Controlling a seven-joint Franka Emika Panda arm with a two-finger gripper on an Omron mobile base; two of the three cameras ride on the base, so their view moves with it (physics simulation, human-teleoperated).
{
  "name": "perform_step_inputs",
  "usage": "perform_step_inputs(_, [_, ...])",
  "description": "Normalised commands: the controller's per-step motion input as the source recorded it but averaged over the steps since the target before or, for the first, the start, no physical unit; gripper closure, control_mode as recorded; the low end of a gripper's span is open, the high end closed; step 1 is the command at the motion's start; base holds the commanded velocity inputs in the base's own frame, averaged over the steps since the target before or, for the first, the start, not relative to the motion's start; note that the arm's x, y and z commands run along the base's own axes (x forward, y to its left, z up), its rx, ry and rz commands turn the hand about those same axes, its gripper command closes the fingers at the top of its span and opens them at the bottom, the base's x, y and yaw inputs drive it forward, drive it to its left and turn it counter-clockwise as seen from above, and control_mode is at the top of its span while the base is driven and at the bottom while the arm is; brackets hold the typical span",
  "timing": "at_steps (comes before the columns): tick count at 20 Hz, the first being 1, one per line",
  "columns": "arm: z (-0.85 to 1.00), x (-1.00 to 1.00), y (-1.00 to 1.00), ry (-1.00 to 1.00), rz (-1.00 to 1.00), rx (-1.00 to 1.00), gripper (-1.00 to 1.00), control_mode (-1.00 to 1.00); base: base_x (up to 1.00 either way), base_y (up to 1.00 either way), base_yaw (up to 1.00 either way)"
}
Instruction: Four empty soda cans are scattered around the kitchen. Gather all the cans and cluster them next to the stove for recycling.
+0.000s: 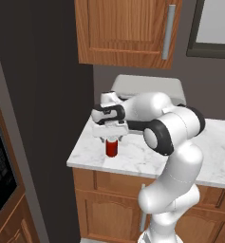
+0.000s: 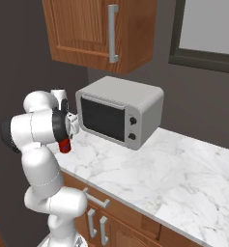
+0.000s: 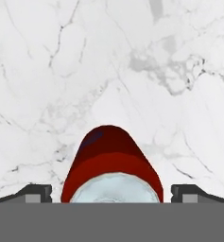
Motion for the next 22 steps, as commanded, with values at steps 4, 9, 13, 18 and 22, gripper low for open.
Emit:
perform_step_inputs(4, [-0.2, -0.18, -0.08, 0.02, -0.03, 0.0, -1.0, -1.0, 0.0, 0.0, 0.0])
perform_step_inputs(9, [-0.29, -0.08, 0.0, 0.0, -0.01, 0.0, -1.0, -1.0, 0.0, 0.0, 0.0])
perform_step_inputs(13, [-0.31, 0.0, 0.0, 0.0, -0.01, 0.01, -1.0, -1.0, 0.0, 0.0, 0.0])
perform_step_inputs(18, [-0.28, 0.0, 0.01, -0.01, 0.0, 0.02, 1.0, -1.0, 0.0, 0.0, 0.0])
perform_step_inputs(22, [-0.13, 0.0, 0.01, -0.01, 0.0, 0.01, 1.0, -1.0, 0.0, 0.0, 0.0])
